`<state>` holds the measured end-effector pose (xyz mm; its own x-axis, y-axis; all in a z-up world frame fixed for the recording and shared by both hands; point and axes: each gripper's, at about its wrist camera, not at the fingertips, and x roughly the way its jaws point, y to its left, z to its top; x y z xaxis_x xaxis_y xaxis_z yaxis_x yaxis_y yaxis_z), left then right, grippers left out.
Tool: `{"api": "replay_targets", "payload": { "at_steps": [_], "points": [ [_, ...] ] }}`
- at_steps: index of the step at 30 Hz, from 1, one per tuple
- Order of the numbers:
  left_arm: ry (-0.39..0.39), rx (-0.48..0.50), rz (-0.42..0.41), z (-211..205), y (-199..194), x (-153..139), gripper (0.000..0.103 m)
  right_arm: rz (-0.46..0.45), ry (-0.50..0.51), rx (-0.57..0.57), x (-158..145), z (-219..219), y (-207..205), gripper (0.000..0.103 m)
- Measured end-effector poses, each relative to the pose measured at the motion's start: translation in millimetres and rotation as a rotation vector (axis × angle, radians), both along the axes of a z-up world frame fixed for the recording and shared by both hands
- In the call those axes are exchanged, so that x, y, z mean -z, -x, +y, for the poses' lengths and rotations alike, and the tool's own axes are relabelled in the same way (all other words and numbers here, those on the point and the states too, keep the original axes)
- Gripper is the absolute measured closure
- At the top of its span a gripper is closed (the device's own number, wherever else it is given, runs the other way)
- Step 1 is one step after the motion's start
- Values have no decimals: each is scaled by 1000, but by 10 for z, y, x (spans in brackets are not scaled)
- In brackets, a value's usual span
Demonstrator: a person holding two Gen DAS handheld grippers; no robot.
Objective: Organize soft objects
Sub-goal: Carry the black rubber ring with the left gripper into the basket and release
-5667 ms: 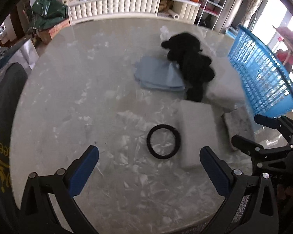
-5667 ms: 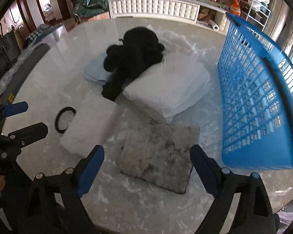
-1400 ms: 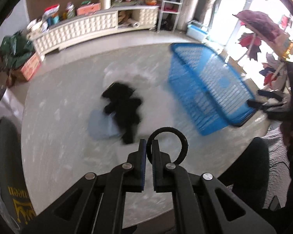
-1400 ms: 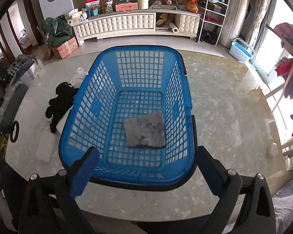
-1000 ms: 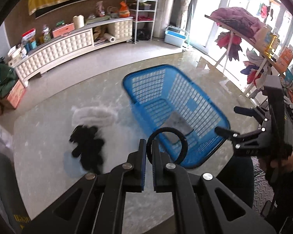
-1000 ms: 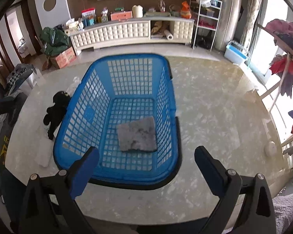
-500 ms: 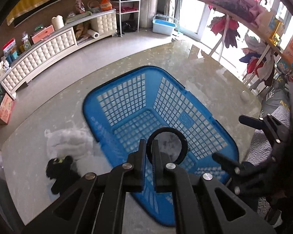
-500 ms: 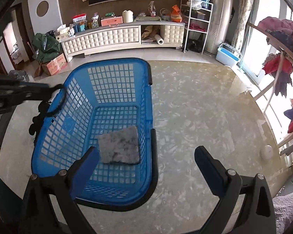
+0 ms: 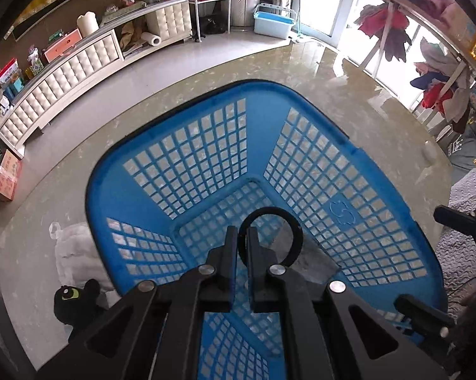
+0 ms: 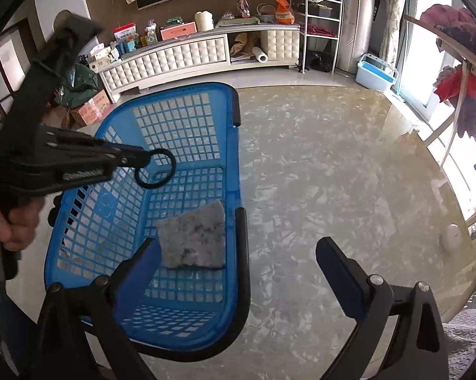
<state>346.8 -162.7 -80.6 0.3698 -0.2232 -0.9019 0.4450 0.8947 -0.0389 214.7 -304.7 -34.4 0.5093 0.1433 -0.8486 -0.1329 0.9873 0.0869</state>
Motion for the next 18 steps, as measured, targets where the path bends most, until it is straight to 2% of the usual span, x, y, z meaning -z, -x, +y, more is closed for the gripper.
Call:
{"api": "replay_targets", "payload": {
  "at_steps": [6,8,10,12,18],
  "points": [
    [-6,-15,-13,34,-44,62,98,8,-23,14,23,-49,-6,4],
    [-16,-21,-18,45,-77,69,85,1,-46,14,16,-72,2,4],
    [-13,-21,-23,42,-66,51,54,-17,-58,24,15,-84,3,4],
    [-7,-18,-44,32,-25,-8,41,-31,-72,29,2,-78,-8,4],
    [2,-27,-96,100,102,-230,31,-97,5,10,-64,26,70,5]
  ]
}}
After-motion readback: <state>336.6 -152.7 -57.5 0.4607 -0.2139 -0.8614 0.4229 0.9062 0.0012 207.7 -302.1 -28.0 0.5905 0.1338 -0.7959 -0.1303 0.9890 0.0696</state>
